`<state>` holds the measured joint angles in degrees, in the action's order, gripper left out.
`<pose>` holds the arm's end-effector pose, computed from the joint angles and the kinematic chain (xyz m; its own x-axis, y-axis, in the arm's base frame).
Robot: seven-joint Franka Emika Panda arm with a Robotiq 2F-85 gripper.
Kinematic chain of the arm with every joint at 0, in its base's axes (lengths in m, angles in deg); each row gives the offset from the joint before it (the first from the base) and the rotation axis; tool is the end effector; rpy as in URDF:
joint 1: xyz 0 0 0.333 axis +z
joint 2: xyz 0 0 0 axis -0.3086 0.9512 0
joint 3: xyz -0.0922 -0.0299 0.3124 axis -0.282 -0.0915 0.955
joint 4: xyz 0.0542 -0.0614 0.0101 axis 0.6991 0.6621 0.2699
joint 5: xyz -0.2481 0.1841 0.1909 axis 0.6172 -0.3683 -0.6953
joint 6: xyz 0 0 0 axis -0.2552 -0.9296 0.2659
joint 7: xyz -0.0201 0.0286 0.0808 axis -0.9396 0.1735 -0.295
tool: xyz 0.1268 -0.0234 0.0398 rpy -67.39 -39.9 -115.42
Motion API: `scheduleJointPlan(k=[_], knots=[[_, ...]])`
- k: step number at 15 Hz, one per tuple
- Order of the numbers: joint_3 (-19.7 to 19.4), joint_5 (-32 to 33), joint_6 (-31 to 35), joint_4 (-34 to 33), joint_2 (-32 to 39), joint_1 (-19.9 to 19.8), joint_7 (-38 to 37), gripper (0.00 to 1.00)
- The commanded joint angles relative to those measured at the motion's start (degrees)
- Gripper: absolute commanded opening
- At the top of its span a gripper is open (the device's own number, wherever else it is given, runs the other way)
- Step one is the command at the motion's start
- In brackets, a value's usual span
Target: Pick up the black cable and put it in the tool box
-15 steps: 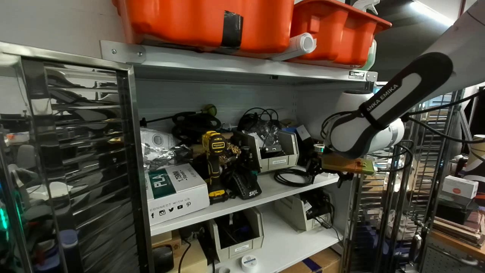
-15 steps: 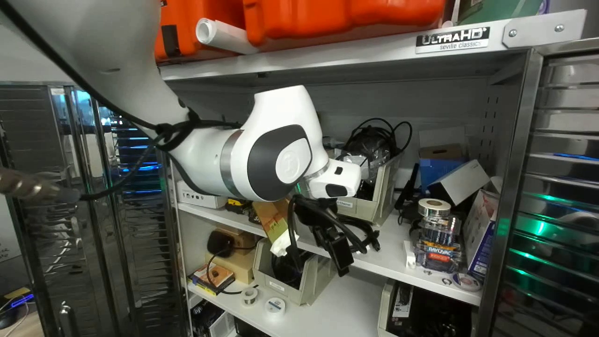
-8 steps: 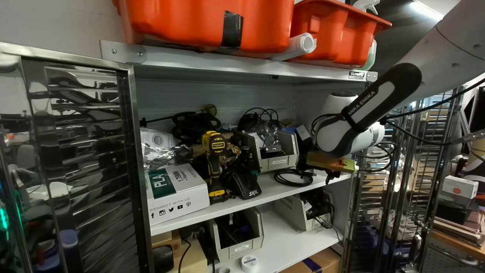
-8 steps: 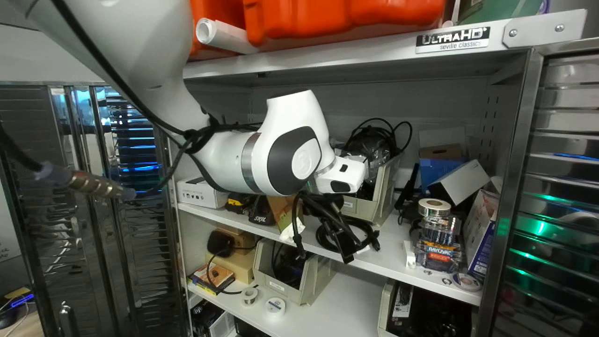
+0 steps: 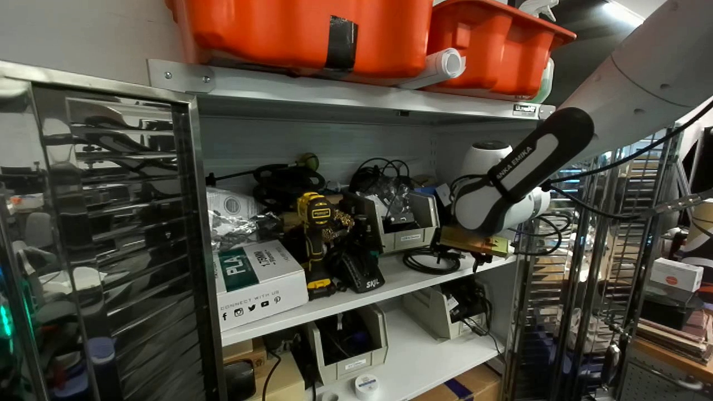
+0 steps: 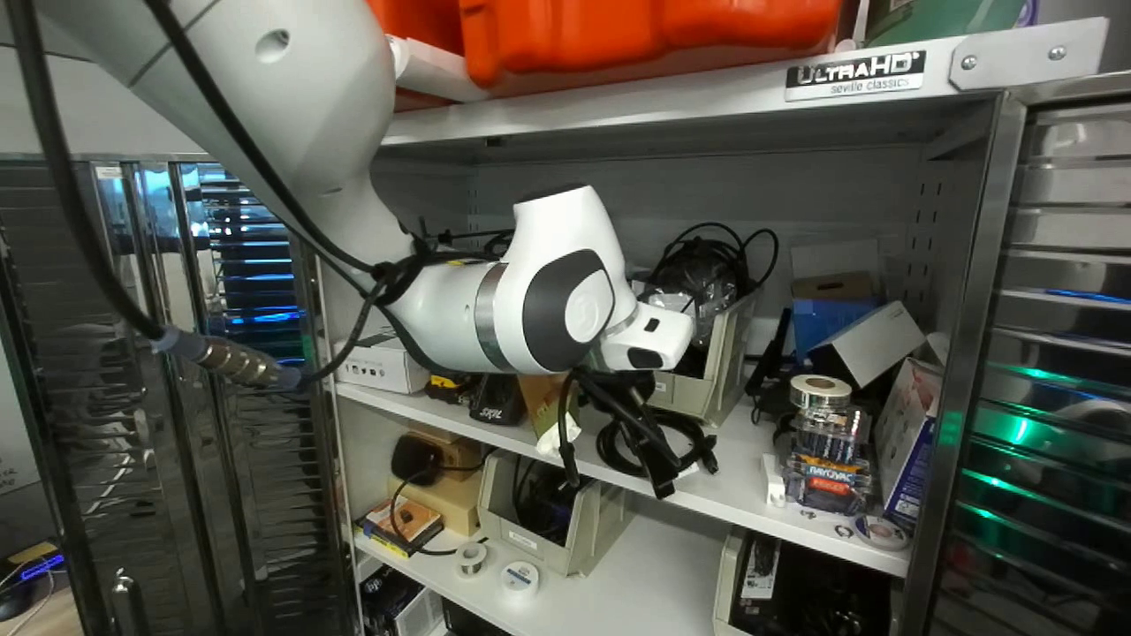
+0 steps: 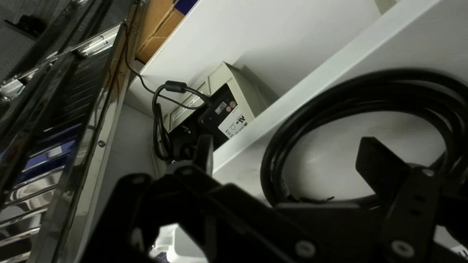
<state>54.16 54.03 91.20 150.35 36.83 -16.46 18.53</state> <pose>0.6248 -0.0968 0.3405 0.6302 -0.6733 0.3866 -0.6914 -0.7132 -0.1152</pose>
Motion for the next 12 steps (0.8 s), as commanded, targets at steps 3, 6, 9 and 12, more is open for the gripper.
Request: scheduleJointPlan(k=[3, 6, 9, 12], knots=[[-2.2, 0.9, -2.9, -3.8, 3.3, 1.8, -1.3, 1.00], [-2.6, 0.9, -2.7, -4.8, 3.8, 2.2, -1.5, 1.00], [-2.3, 0.5, -3.5, -5.2, 4.1, 2.1, -0.6, 0.74], [-2.4, 0.9, -3.9, -5.5, 4.1, 2.3, -0.4, 0.53]])
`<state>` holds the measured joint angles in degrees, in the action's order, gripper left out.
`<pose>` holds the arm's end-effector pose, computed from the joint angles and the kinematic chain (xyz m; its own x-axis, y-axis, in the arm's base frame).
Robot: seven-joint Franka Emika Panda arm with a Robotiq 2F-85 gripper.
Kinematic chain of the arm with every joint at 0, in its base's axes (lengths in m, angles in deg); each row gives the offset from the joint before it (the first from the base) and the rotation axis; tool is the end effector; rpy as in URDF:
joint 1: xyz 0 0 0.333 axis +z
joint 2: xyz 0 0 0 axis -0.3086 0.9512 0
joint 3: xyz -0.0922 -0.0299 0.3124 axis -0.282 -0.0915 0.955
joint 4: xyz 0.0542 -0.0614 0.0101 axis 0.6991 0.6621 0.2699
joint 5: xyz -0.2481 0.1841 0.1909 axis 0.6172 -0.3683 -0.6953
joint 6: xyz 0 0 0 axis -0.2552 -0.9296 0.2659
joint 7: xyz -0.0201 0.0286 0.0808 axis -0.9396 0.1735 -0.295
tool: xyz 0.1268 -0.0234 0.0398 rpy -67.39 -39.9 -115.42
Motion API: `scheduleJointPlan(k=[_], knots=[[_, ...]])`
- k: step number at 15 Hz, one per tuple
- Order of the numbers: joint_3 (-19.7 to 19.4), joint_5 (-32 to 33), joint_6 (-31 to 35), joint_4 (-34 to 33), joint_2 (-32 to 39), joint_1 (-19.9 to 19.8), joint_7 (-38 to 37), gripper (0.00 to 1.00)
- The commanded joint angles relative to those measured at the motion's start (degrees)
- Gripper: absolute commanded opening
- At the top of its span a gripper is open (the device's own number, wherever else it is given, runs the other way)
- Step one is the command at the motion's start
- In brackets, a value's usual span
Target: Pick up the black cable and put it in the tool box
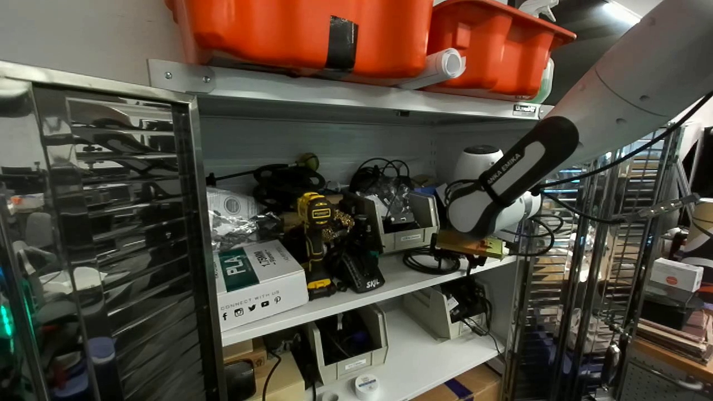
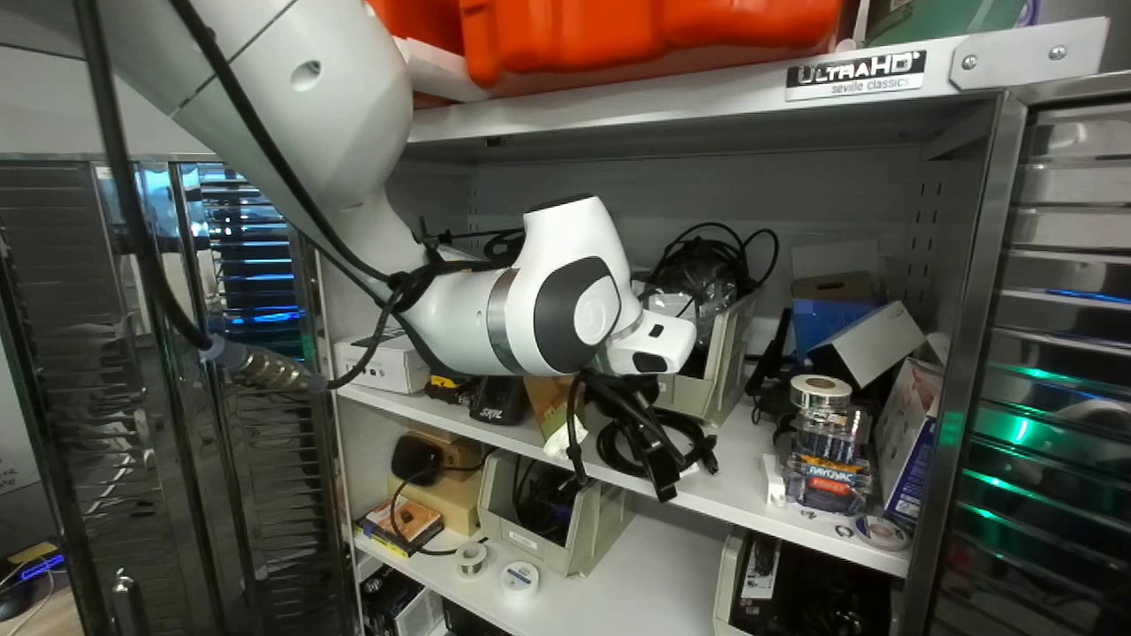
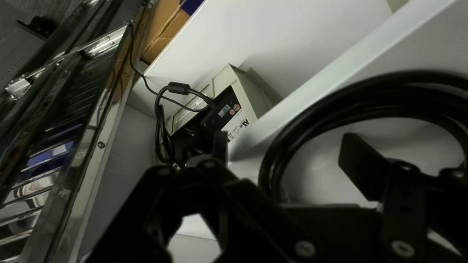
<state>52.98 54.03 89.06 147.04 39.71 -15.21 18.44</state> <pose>0.6375 -0.0966 0.3309 0.6400 -0.6684 0.3791 -0.6958 -0.7134 -0.0831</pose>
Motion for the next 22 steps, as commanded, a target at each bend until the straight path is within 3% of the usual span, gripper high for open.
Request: scheduleJointPlan(k=[1, 5, 7, 16, 22], knots=[[-1.0, 0.6, -2.4, -2.1, 1.0, 0.9, 0.1, 0.46], [-0.7, 1.0, -5.1, -0.8, -0.7, 0.4, 1.0, 0.18], [-0.5, 1.2, -6.1, 0.5, -1.7, 0.2, 1.4, 0.14], [0.1, 2.5, -5.2, 12.1, -12.3, 0.3, 3.8, 0.15], [0.1, 13.7, 0.7, 21.6, -22.8, -1.5, -2.3, 0.13]])
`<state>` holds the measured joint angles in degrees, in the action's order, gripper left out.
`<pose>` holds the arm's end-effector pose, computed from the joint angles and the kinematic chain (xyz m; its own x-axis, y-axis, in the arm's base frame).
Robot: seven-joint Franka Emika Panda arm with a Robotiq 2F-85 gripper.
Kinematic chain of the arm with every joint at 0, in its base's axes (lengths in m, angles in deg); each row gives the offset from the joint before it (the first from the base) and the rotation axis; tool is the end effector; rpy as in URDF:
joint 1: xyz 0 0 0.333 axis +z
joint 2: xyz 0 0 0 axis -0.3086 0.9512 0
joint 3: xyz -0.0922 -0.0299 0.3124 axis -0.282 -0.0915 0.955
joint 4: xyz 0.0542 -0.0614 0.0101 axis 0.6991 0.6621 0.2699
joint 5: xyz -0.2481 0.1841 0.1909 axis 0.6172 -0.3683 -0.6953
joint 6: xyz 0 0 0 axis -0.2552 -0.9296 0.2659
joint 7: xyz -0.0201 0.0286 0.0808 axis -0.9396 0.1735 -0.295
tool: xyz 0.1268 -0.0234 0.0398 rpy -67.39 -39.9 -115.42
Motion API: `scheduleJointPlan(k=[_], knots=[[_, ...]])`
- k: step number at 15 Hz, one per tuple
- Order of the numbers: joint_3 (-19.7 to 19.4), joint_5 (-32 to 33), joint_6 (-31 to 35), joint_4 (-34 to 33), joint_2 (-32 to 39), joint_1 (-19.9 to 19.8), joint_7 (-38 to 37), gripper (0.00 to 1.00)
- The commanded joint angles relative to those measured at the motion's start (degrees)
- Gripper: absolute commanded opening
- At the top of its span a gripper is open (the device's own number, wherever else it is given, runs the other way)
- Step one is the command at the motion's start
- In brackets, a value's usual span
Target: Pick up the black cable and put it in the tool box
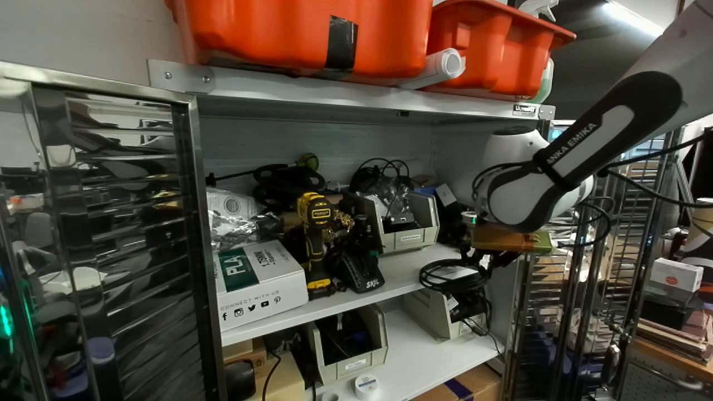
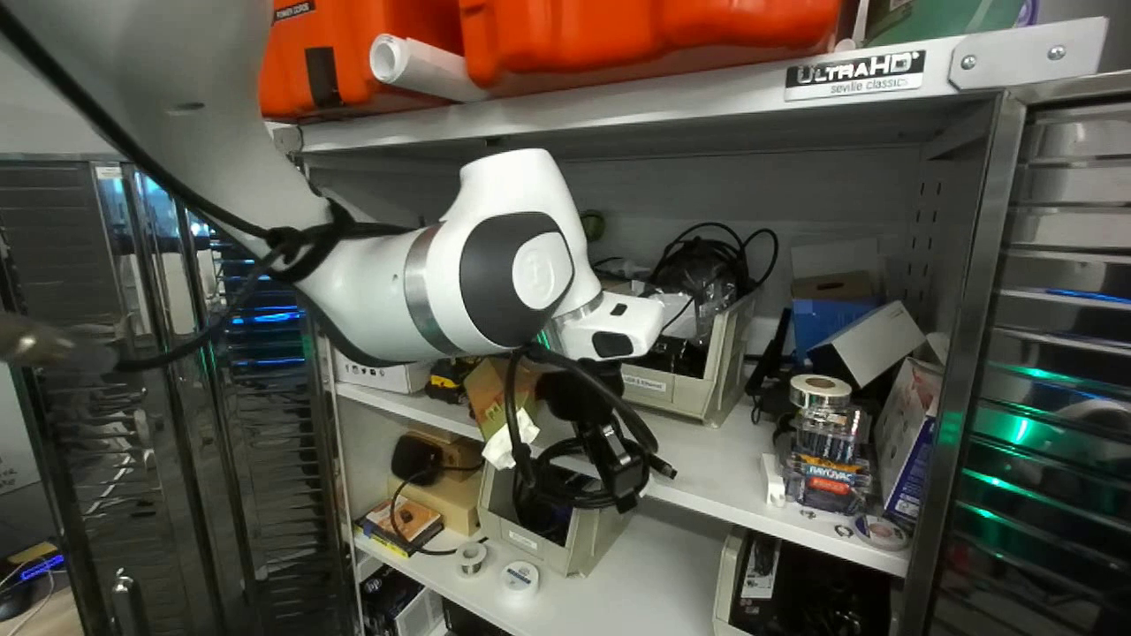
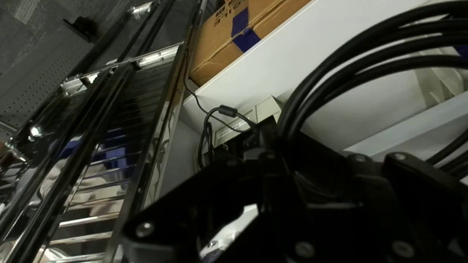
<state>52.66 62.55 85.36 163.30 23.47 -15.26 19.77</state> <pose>0.5462 -0.0942 0.3643 0.7259 -0.5897 0.3539 -0.6352 -0.7722 0.0163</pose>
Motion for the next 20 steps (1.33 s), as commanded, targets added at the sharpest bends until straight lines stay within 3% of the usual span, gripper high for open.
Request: scheduleJointPlan(k=[1, 4, 5, 9, 14, 17, 20], knots=[[0.8, 6.7, 6.5, 6.0, -7.5, -2.4, -5.3, 0.13], [1.9, 8.3, 12.0, 6.5, -8.2, -5.1, -8.6, 0.13], [-0.2, 9.2, 14.4, 6.2, -7.6, -3.6, -10.0, 0.13], [-0.5, 11.6, 21.3, 5.0, -3.0, -4.2, -11.7, 0.11], [-5.0, 21.5, 37.5, 2.4, 3.0, -3.1, -21.8, 0.10], [-8.3, 19.0, 43.9, 0.1, 5.2, -0.9, -23.2, 0.09], [-8.2, 15.2, 45.4, -2.4, 6.6, 0.2, -23.4, 0.09]])
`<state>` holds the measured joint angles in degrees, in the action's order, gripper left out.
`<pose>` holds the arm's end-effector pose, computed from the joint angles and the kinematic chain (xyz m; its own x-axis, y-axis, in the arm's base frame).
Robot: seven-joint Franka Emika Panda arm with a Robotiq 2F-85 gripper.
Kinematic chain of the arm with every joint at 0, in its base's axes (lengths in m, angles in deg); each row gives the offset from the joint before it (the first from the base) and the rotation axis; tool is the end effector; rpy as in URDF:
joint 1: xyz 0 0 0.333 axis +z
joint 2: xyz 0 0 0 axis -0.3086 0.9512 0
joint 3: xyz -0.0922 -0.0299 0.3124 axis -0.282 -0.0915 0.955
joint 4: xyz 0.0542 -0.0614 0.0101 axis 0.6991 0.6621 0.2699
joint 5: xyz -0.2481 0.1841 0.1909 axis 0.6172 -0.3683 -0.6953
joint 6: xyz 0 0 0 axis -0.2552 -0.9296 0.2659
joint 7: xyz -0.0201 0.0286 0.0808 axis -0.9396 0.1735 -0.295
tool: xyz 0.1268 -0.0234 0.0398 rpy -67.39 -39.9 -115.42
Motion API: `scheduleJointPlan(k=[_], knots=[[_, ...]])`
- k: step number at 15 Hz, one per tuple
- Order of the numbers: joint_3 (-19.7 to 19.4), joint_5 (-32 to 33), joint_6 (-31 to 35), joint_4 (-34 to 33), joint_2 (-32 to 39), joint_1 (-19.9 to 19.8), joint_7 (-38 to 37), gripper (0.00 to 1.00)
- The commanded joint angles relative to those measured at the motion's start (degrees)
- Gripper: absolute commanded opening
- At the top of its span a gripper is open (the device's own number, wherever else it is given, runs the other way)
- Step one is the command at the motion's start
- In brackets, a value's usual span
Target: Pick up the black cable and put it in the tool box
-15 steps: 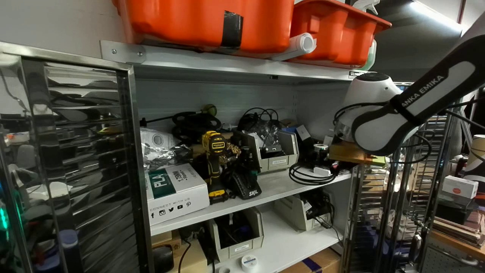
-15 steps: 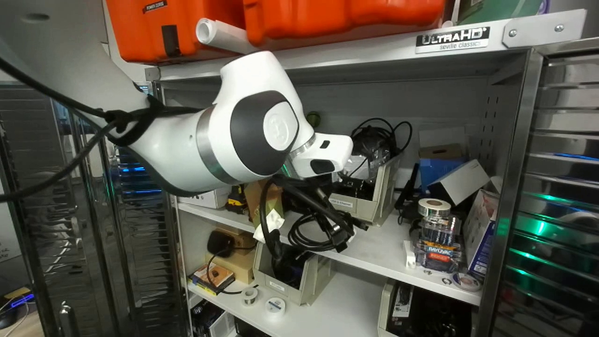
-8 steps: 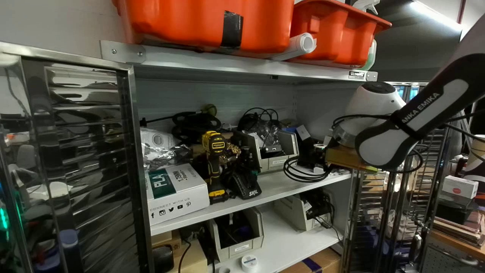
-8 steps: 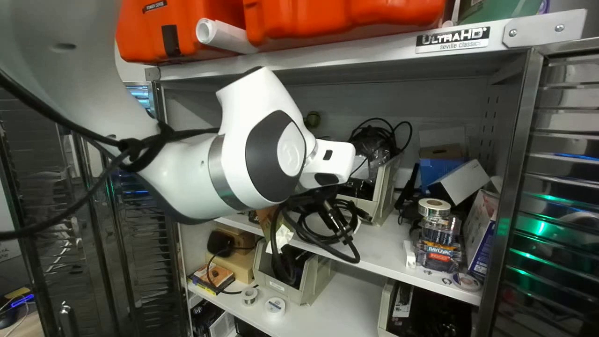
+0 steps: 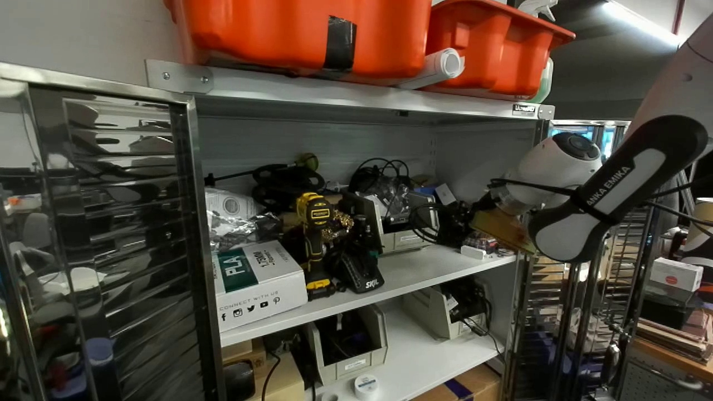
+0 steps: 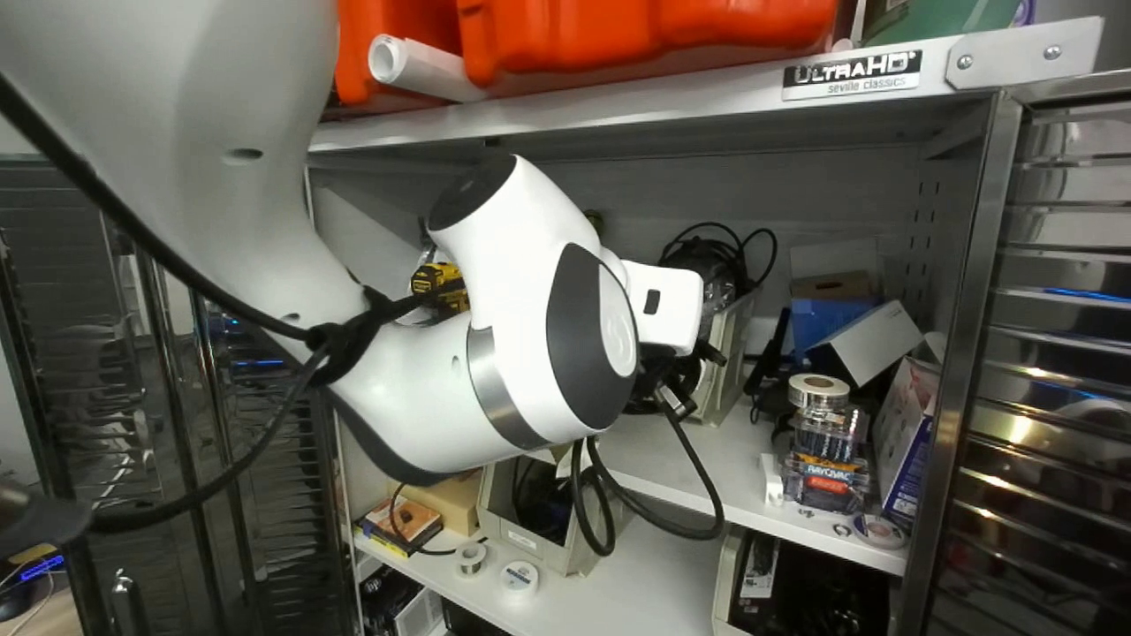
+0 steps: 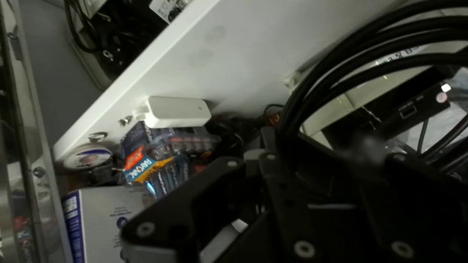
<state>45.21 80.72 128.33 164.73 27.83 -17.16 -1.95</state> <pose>0.5707 -0.1207 0.4044 0.4087 -0.6170 0.6725 -0.4995 -0.7679 -0.4010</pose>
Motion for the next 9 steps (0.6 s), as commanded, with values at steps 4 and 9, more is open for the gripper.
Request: scheduleJointPlan(k=[4, 9], knots=[[-0.6, -8.1, 1.5, -9.1, 5.8, 4.2, -3.1, 0.09], [-1.2, -14.5, -0.3, -17.1, 9.9, 6.4, -4.2, 0.09]])
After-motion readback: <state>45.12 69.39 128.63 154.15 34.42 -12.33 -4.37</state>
